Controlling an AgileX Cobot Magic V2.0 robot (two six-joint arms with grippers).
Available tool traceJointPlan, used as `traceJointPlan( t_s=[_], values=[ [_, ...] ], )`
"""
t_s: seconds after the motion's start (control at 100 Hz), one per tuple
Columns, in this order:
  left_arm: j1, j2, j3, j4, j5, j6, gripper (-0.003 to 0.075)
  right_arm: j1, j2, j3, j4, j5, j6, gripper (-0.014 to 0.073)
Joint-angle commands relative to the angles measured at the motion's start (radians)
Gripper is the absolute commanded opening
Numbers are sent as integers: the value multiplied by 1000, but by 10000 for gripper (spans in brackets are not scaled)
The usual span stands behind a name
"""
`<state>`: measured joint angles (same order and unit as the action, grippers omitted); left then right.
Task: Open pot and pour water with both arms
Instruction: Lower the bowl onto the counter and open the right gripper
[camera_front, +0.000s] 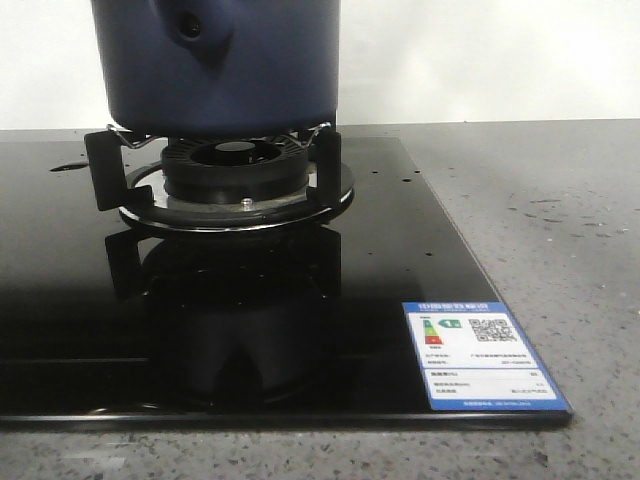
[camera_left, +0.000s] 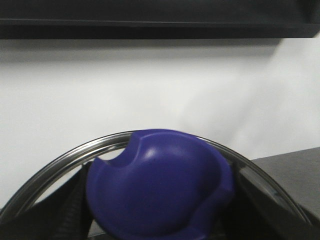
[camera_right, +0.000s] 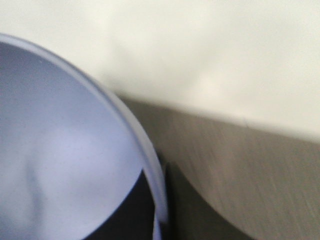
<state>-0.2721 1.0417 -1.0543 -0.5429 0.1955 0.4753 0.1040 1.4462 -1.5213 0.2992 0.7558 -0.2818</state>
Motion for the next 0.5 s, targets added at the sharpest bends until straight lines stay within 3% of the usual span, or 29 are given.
traceJointPlan(
  t_s=[0.0,0.19,0.49],
  values=[
    [-60,-4,-42,-15,-130,-1,362,-86,-32,-21,23,164,14,-42],
    [-148,60,-42,-8,-183,-1,362,-197,-30,130,21,237,13,-42],
    [-178,117,-42,-2,-195,-1,362,-208,-14,279,-34,185,5,-42]
  ],
)
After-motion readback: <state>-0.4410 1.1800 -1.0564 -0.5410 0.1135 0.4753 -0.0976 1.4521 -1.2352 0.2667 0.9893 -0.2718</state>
